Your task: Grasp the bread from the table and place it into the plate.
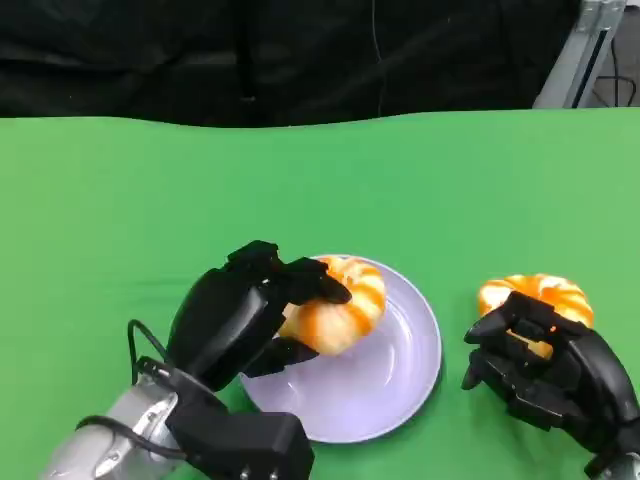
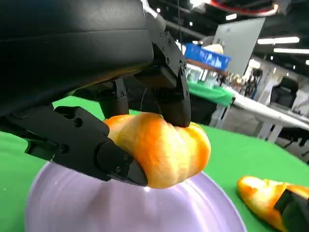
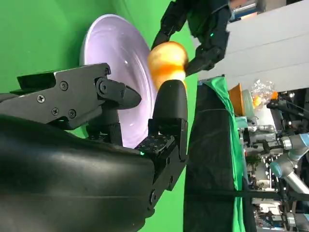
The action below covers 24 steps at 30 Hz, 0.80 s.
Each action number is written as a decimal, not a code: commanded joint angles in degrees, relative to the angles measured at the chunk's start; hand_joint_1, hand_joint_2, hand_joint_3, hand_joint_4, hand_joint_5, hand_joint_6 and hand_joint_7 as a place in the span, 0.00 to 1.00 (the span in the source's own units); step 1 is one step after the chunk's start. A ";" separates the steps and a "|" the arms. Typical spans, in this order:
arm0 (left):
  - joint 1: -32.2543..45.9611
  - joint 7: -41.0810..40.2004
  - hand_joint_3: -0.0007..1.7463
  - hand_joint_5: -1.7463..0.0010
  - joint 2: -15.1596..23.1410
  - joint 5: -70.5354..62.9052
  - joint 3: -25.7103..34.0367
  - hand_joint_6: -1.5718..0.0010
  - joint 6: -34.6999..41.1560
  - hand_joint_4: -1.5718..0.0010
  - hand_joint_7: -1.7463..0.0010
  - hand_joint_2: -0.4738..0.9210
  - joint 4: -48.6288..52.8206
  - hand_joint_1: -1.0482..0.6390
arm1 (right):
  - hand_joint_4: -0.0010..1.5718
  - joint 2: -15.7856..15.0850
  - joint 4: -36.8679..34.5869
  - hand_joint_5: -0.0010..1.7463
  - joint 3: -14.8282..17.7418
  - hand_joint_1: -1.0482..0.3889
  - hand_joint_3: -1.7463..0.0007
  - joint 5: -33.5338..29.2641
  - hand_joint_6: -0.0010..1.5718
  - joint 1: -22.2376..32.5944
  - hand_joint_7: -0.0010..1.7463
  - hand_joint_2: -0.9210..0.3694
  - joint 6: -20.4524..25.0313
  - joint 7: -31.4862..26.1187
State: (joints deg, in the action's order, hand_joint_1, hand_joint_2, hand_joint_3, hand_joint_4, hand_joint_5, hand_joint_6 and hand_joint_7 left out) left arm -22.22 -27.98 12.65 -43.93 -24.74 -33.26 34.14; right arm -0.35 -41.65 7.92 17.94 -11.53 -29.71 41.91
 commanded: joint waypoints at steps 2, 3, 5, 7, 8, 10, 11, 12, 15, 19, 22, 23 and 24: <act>-0.95 2.87 0.03 0.24 0.29 2.79 0.24 0.48 -0.67 0.60 0.51 1.00 1.40 0.56 | 0.31 -0.62 0.90 0.97 -0.01 0.75 0.68 -0.11 0.37 0.73 0.69 0.04 0.27 -0.65; -0.96 2.96 0.03 0.24 0.31 2.87 0.24 0.48 -0.67 0.60 0.51 1.00 1.39 0.56 | 0.31 -0.62 0.92 0.97 -0.03 0.75 0.67 -0.11 0.37 0.74 0.69 0.04 0.28 -0.67; -1.66 6.43 0.04 0.23 0.48 4.31 0.19 0.49 -0.35 0.60 0.52 1.00 2.47 0.56 | 0.31 -0.60 0.88 0.97 -0.03 0.75 0.67 0.06 0.37 0.68 0.69 0.04 0.17 -0.47; -2.04 8.67 0.04 0.22 0.50 5.29 0.17 0.49 0.01 0.62 0.54 1.00 3.14 0.55 | 0.30 -0.56 1.04 0.96 -0.07 0.76 0.66 0.12 0.37 0.70 0.69 0.05 0.32 -0.51; -2.11 9.24 0.05 0.22 0.44 5.54 0.19 0.49 0.17 0.62 0.54 1.00 3.33 0.55 | 0.31 -0.53 1.22 0.96 -0.11 0.76 0.66 0.12 0.37 0.76 0.70 0.05 0.50 -0.65; -2.23 10.33 0.05 0.22 0.25 6.15 0.33 0.49 0.20 0.63 0.54 1.00 3.80 0.56 | 0.31 -0.52 1.48 0.96 -0.23 0.76 0.66 -0.07 0.37 0.87 0.70 0.06 0.51 -0.96; -2.29 10.72 0.05 0.22 0.17 6.48 0.38 0.49 0.11 0.63 0.55 1.00 4.03 0.56 | 0.31 -0.54 1.55 0.96 -0.30 0.76 0.65 -0.20 0.37 0.92 0.70 0.06 0.38 -1.11; -2.34 11.00 0.06 0.21 0.13 6.75 0.39 0.49 0.05 0.63 0.55 1.00 4.19 0.56 | 0.31 -0.56 1.60 0.96 -0.38 0.76 0.65 -0.28 0.37 0.95 0.70 0.07 0.29 -1.22; -2.63 11.92 0.06 0.21 -0.09 7.67 0.47 0.49 0.00 0.64 0.55 1.00 5.00 0.56 | 0.31 -0.64 1.85 0.96 -0.53 0.75 0.64 -0.32 0.37 1.09 0.70 0.08 0.66 -1.64; -2.62 15.84 0.10 0.35 -0.27 10.48 0.97 0.48 0.28 0.64 0.71 1.00 5.23 0.52 | 0.31 -0.59 2.10 0.95 -0.58 0.76 0.63 0.16 0.37 1.13 0.70 0.07 0.84 -1.20; -2.54 17.80 0.11 0.54 -0.26 11.30 1.15 0.43 1.27 0.60 0.91 1.00 4.79 0.49 | 0.31 -0.61 2.24 0.96 -0.68 0.76 0.62 0.05 0.37 1.15 0.70 0.08 0.86 -1.38; -2.60 17.91 0.11 0.59 -0.32 11.34 1.18 0.43 1.42 0.59 0.94 1.00 4.94 0.49 | 0.31 -0.59 2.22 0.96 -0.67 0.76 0.62 0.18 0.37 1.12 0.70 0.08 0.87 -1.22; -2.68 17.94 0.10 0.62 -0.35 11.35 1.18 0.43 1.44 0.59 0.96 1.00 5.13 0.48 | 0.31 -0.61 2.23 0.96 -0.67 0.76 0.62 0.32 0.37 1.12 0.71 0.08 0.97 -1.07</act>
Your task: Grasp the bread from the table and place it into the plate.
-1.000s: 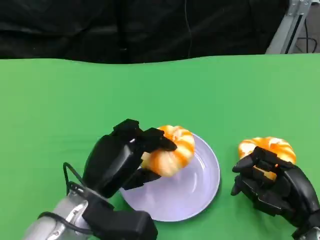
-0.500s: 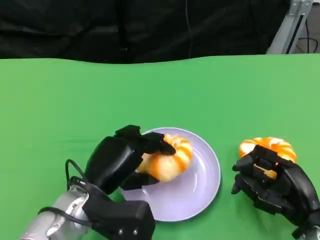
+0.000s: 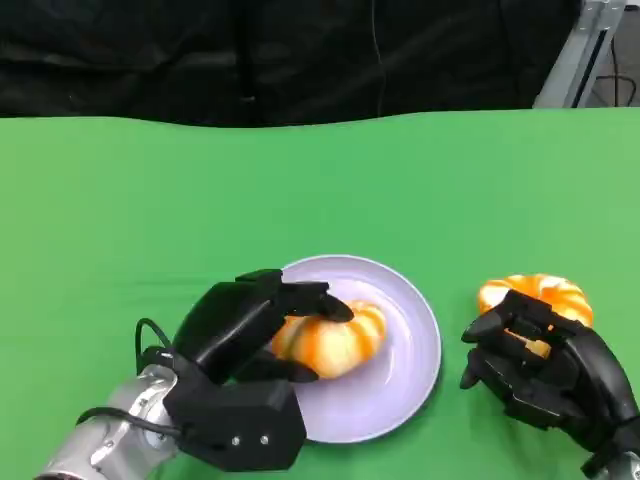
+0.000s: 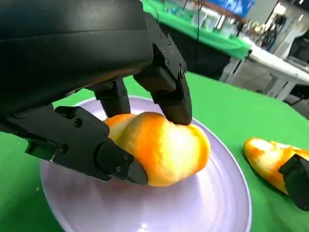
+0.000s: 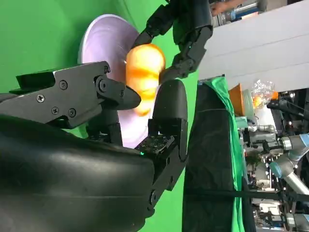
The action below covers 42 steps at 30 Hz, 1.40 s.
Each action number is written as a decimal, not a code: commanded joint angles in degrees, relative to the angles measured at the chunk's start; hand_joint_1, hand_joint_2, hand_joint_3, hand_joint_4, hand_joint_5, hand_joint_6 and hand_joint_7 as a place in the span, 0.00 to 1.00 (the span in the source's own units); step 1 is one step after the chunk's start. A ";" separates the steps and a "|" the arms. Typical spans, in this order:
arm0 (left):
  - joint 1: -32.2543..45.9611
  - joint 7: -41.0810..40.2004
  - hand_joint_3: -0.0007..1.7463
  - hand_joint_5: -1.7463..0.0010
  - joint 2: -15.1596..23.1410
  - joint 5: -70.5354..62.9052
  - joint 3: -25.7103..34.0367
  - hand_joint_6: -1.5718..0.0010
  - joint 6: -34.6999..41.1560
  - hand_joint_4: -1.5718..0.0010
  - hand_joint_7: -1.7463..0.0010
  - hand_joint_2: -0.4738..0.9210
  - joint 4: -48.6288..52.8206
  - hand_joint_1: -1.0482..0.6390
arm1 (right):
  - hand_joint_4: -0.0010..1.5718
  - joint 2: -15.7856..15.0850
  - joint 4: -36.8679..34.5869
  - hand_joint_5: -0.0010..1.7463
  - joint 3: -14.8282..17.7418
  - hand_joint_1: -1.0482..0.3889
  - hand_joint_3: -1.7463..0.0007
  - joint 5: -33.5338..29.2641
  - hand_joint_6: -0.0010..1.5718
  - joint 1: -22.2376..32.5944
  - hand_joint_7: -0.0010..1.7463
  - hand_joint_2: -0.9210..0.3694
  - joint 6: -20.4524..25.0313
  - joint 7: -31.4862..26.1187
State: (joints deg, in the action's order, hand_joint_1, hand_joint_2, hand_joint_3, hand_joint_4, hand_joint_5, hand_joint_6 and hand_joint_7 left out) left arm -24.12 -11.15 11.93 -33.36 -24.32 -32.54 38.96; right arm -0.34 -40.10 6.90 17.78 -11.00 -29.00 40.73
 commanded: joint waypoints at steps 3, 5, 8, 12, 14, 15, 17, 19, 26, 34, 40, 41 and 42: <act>-1.02 0.77 0.10 0.73 0.50 0.15 0.53 0.47 0.88 0.56 0.99 1.00 0.66 0.45 | 0.30 -0.65 0.75 0.97 0.30 0.76 0.61 0.50 0.36 0.59 0.71 0.08 0.43 0.03; -1.09 0.53 0.11 0.81 0.60 -0.30 0.39 0.50 1.01 0.54 1.00 1.00 0.67 0.41 | 0.30 -0.65 0.75 0.97 0.25 0.77 0.61 0.39 0.36 0.58 0.71 0.08 0.38 -0.13; -0.89 0.42 0.16 0.88 0.69 -0.47 0.43 0.54 1.14 0.54 1.00 1.00 0.36 0.35 | 0.30 -0.69 1.24 0.97 0.00 0.77 0.61 -0.14 0.36 0.79 0.71 0.08 0.29 -0.81; -0.81 0.15 0.21 0.94 0.71 -0.79 0.42 0.58 1.50 0.54 1.00 1.00 0.27 0.28 | 0.30 -0.78 1.83 0.97 -0.28 0.77 0.61 -0.11 0.35 0.99 0.71 0.08 0.62 -1.03; -0.83 0.00 0.29 0.97 0.70 -1.02 0.36 0.62 1.83 0.57 1.00 1.00 0.26 0.22 | 0.30 -0.82 2.03 0.97 -0.31 0.77 0.60 0.10 0.35 1.03 0.71 0.08 0.90 -0.82; -0.82 -0.03 0.30 0.98 0.70 -1.07 0.35 0.63 1.91 0.58 1.00 1.00 0.25 0.21 | 0.30 -0.83 2.08 0.97 -0.31 0.77 0.60 0.14 0.34 1.04 0.71 0.08 0.97 -0.78; -0.77 0.52 0.35 0.99 0.57 -0.57 0.58 0.64 2.10 0.59 1.00 1.00 0.20 0.18 | 0.30 -0.79 2.19 0.98 -0.34 0.77 0.60 -0.07 0.34 1.10 0.72 0.08 0.77 -1.01; -0.71 1.11 0.41 1.00 0.52 -0.09 0.77 0.67 2.26 0.61 1.00 1.00 0.11 0.14 | 0.30 -0.77 2.13 0.99 -0.32 0.77 0.60 -0.07 0.34 1.06 0.72 0.08 0.74 -1.04; -0.34 1.42 0.47 1.00 0.54 0.64 1.07 0.73 2.24 0.66 1.00 1.00 -0.27 0.07 | 0.29 -0.66 2.31 0.99 -0.29 0.77 0.60 0.15 0.33 1.02 0.73 0.08 1.33 -1.03; -0.08 0.80 0.48 1.00 0.58 0.74 1.46 0.73 1.78 0.66 1.00 1.00 -0.34 0.07 | 0.29 -0.59 2.20 1.00 -0.21 0.78 0.59 0.32 0.33 0.94 0.73 0.08 1.41 -0.77; 1.02 0.41 0.52 1.00 1.09 1.69 3.09 0.88 0.33 0.76 1.00 1.00 -1.72 0.00 | 0.29 -0.44 1.98 1.00 -0.26 0.79 0.59 0.25 0.33 0.80 0.74 0.08 0.72 -0.68; 1.08 0.52 0.52 1.00 1.08 1.72 3.20 0.88 0.32 0.76 1.00 1.00 -1.82 0.00 | 0.29 -0.43 1.93 1.00 -0.25 0.79 0.58 0.24 0.33 0.77 0.74 0.08 0.63 -0.67; 1.11 0.57 0.52 1.00 1.06 1.69 3.26 0.88 0.31 0.76 1.00 1.00 -1.85 0.00 | 0.30 -0.42 1.92 1.00 -0.24 0.79 0.58 0.23 0.33 0.77 0.74 0.08 0.63 -0.67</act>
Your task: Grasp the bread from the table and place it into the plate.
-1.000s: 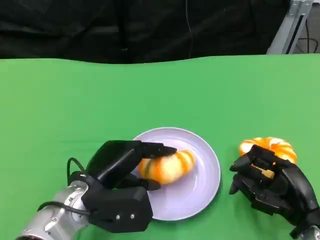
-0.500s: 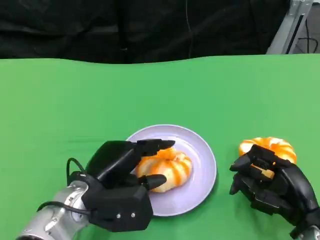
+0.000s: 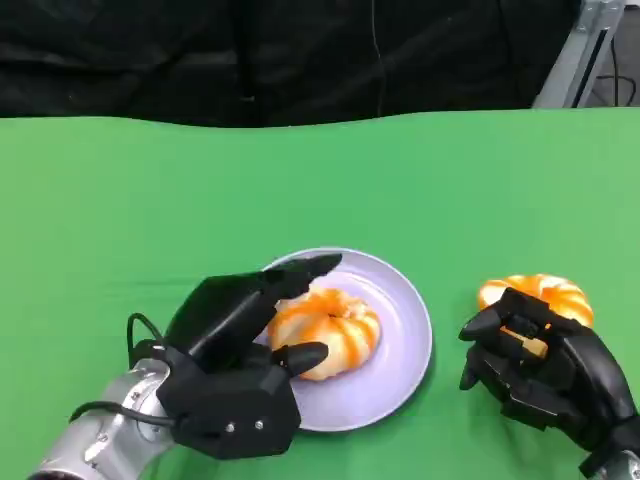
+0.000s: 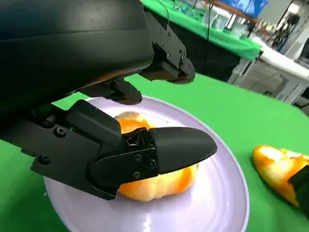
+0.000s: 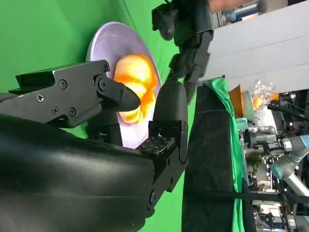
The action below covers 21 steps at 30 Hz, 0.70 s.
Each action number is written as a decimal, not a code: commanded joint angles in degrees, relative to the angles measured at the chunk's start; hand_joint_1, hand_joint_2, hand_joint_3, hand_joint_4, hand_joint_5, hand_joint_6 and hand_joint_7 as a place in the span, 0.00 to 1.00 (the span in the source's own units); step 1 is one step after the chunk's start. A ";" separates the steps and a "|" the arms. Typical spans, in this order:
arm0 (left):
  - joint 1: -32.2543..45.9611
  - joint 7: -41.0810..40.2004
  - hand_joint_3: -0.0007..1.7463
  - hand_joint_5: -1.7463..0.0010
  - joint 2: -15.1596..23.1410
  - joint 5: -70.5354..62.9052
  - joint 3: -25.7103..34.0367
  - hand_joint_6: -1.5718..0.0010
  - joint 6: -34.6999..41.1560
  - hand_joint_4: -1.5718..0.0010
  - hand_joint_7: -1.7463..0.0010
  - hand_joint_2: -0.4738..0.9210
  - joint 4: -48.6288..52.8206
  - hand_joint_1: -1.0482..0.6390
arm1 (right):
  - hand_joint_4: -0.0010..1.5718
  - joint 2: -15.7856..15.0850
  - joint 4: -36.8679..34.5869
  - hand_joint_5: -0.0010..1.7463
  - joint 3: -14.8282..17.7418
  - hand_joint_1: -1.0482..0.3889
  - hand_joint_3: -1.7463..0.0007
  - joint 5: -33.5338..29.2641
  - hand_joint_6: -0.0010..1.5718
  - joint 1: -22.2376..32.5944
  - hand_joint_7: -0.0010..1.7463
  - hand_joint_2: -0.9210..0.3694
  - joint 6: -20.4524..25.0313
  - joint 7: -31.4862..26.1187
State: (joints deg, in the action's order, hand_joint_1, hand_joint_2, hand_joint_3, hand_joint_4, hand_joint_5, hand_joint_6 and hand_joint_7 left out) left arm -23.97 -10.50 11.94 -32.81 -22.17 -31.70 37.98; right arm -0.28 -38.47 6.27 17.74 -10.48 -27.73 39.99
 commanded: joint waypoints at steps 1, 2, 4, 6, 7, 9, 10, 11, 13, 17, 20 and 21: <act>0.99 -0.04 0.52 1.00 1.02 1.11 1.17 0.88 -0.53 0.76 1.00 1.00 -0.90 0.00 | 0.30 -0.48 0.29 1.00 0.39 0.79 0.58 0.27 0.33 0.26 0.74 0.08 -0.63 0.07; 1.01 0.00 0.52 1.00 1.00 1.07 1.23 0.88 -0.54 0.76 1.00 1.00 -0.92 0.00 | 0.30 -0.47 0.29 1.00 0.39 0.79 0.58 0.27 0.33 0.25 0.74 0.08 -0.63 0.07; 1.05 0.08 0.52 1.00 0.94 0.99 1.37 0.88 -0.57 0.76 1.00 1.00 -0.95 0.00 | 0.30 -0.47 0.29 1.00 0.39 0.79 0.58 0.27 0.33 0.25 0.75 0.08 -0.63 0.08; 1.08 0.14 0.52 1.00 0.90 0.92 1.47 0.88 -0.59 0.76 1.00 1.00 -0.97 0.00 | 0.30 -0.47 0.29 1.00 0.39 0.79 0.58 0.27 0.32 0.25 0.75 0.08 -0.63 0.08; 1.09 0.16 0.52 1.00 0.88 0.90 1.51 0.88 -0.60 0.76 1.00 1.00 -0.97 0.00 | 0.30 -0.47 0.29 1.00 0.39 0.79 0.58 0.27 0.32 0.25 0.75 0.08 -0.63 0.08; 1.10 0.18 0.52 1.00 0.86 0.87 1.55 0.88 -0.61 0.76 1.00 1.00 -0.98 0.00 | 0.30 -0.47 0.29 1.00 0.39 0.79 0.57 0.27 0.32 0.25 0.75 0.08 -0.63 0.08; 1.11 0.18 0.52 1.00 0.86 0.86 1.56 0.88 -0.61 0.76 1.00 1.00 -0.98 0.00 | 0.30 -0.47 0.29 1.00 0.40 0.79 0.57 0.27 0.32 0.25 0.75 0.08 -0.63 0.08; 2.24 -1.18 0.52 1.00 0.96 0.92 2.22 0.88 -1.01 0.76 1.00 1.00 -2.50 0.00 | 0.30 -0.50 0.43 1.00 0.35 0.79 0.57 0.25 0.32 0.34 0.75 0.08 -0.39 0.03; 3.78 -2.80 0.50 1.00 1.04 0.91 3.16 0.88 -1.43 0.77 1.00 1.00 -4.59 0.00 | 0.29 -0.55 0.62 1.00 0.30 0.78 0.58 0.23 0.32 0.46 0.75 0.08 -0.08 -0.02; 6.30 -6.95 0.49 1.00 1.07 0.01 4.91 0.89 -2.53 0.77 1.00 1.00 -8.07 0.00 | 0.29 -0.49 0.54 1.00 0.33 0.79 0.58 0.30 0.32 0.34 0.75 0.08 0.07 -0.10; 7.55 -8.25 0.48 1.00 1.29 0.20 5.82 0.89 -3.69 0.77 1.00 1.00 -9.82 0.01 | 0.30 -0.54 0.06 1.00 0.43 0.79 0.59 0.28 0.33 0.10 0.75 0.07 -0.26 0.00; 7.77 -8.47 0.48 1.00 1.33 0.25 6.00 0.89 -3.99 0.77 1.00 1.00 -10.09 0.01 | 0.30 -0.56 -0.11 1.00 0.47 0.78 0.59 0.29 0.33 0.02 0.75 0.07 -0.36 0.05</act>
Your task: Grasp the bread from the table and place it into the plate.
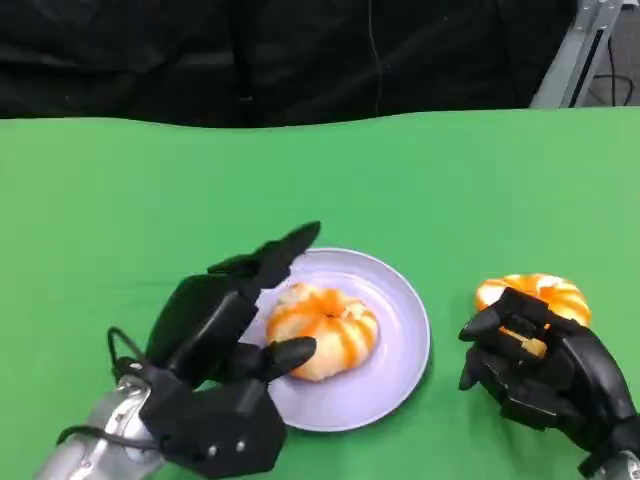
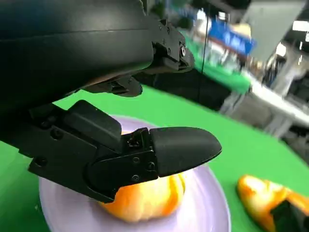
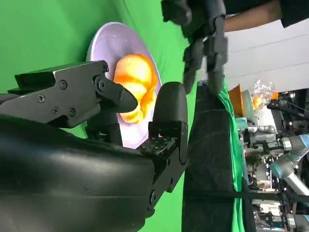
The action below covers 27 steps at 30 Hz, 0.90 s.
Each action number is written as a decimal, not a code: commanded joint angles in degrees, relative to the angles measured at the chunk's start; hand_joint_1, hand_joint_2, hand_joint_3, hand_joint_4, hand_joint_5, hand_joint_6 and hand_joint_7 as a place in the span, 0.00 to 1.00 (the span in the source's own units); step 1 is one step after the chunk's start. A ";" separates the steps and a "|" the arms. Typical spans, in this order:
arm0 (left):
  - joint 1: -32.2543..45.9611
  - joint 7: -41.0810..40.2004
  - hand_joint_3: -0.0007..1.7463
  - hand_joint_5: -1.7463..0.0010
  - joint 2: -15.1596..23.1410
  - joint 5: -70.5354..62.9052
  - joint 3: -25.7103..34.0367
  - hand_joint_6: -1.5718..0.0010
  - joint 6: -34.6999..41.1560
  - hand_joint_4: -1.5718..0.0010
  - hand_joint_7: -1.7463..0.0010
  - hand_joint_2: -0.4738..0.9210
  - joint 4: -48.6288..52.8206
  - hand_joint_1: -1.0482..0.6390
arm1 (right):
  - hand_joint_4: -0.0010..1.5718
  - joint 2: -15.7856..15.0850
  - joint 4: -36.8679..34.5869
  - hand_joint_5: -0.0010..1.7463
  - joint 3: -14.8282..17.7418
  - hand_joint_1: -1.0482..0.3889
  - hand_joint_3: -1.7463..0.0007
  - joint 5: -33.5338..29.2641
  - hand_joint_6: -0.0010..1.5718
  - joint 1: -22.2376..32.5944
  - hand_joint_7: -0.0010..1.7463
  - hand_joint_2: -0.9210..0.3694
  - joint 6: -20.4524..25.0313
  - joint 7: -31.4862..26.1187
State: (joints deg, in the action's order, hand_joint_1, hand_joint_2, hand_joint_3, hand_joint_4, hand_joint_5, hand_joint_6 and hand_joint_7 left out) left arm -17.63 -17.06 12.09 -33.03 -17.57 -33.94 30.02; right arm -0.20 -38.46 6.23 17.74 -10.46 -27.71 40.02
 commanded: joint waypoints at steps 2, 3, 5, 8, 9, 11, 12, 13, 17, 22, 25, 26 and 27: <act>1.60 -2.06 0.48 1.00 1.17 0.41 1.63 0.88 -2.06 0.77 1.00 1.00 -2.30 0.01 | 0.30 -0.67 -0.29 1.00 0.56 0.78 0.59 0.31 0.33 -0.09 0.75 0.08 -0.48 0.08; 1.63 -2.04 0.47 1.00 1.13 0.34 1.72 0.88 -2.12 0.77 1.00 1.00 -2.29 0.01 | 0.30 -0.67 -0.32 1.00 0.57 0.78 0.58 0.31 0.33 -0.11 0.75 0.08 -0.50 0.09; 1.66 -1.99 0.47 1.00 1.06 0.26 1.85 0.88 -2.19 0.77 1.00 1.00 -2.29 0.01 | 0.30 -0.67 -0.37 1.00 0.57 0.78 0.58 0.32 0.33 -0.12 0.76 0.08 -0.53 0.11; 1.68 -1.97 0.47 1.00 1.04 0.23 1.89 0.88 -2.21 0.77 1.00 1.00 -2.30 0.01 | 0.30 -0.67 -0.38 1.00 0.58 0.78 0.58 0.32 0.33 -0.13 0.76 0.08 -0.54 0.11; 1.68 -1.97 0.47 1.00 1.04 0.23 1.89 0.88 -2.21 0.77 1.00 1.00 -2.31 0.01 | 0.30 -0.67 -0.38 1.00 0.58 0.78 0.58 0.32 0.33 -0.13 0.76 0.08 -0.54 0.11; 1.68 -1.97 0.47 1.00 1.04 0.23 1.89 0.88 -2.20 0.77 1.00 1.00 -2.32 0.01 | 0.30 -0.67 -0.38 1.00 0.58 0.78 0.58 0.32 0.33 -0.13 0.76 0.08 -0.54 0.11; 1.68 -1.97 0.47 1.00 1.04 0.23 1.89 0.88 -2.20 0.77 1.00 1.00 -2.32 0.01 | 0.30 -0.67 -0.38 1.00 0.58 0.78 0.58 0.32 0.33 -0.13 0.76 0.08 -0.54 0.11; 1.68 -1.97 0.47 1.00 1.04 0.23 1.89 0.88 -2.20 0.77 1.00 1.00 -2.32 0.01 | 0.30 -0.67 -0.38 1.00 0.58 0.78 0.58 0.32 0.32 -0.13 0.76 0.08 -0.54 0.11; 1.68 -1.97 0.47 1.00 1.04 0.23 1.89 0.88 -2.20 0.77 1.00 1.00 -2.32 0.01 | 0.30 -0.67 -0.38 1.00 0.58 0.78 0.57 0.32 0.32 -0.13 0.76 0.09 -0.54 0.11; 7.21 -3.54 0.38 0.99 1.51 7.90 8.02 0.85 -10.04 0.73 0.99 1.00 -5.93 0.03 | 0.29 -0.71 -0.02 1.00 0.52 0.80 0.56 0.48 0.32 0.10 0.76 0.08 -0.20 0.40; 8.18 -3.24 0.36 0.99 0.98 9.54 9.55 0.84 -11.96 0.72 0.99 1.00 -5.82 0.06 | 0.29 -0.85 -0.46 1.00 0.58 0.80 0.56 0.52 0.32 -0.10 0.77 0.08 -0.60 0.69; 8.30 -3.09 0.35 0.99 0.89 9.58 9.81 0.84 -12.15 0.72 0.99 1.00 -5.82 0.06 | 0.29 -0.85 -0.58 1.00 0.60 0.80 0.56 0.53 0.32 -0.14 0.77 0.09 -0.74 0.79; 8.36 -2.96 0.35 0.99 0.82 9.57 10.00 0.84 -12.26 0.72 0.99 1.00 -5.82 0.06 | 0.29 -0.85 -0.64 1.00 0.62 0.80 0.56 0.53 0.32 -0.16 0.77 0.09 -0.81 0.83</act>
State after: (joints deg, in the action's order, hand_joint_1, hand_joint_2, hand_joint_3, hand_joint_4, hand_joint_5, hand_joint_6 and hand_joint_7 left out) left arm -9.74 -19.88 12.72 -24.10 -8.54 -44.97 24.62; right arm -0.23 -38.86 6.31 17.90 -10.50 -27.77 40.35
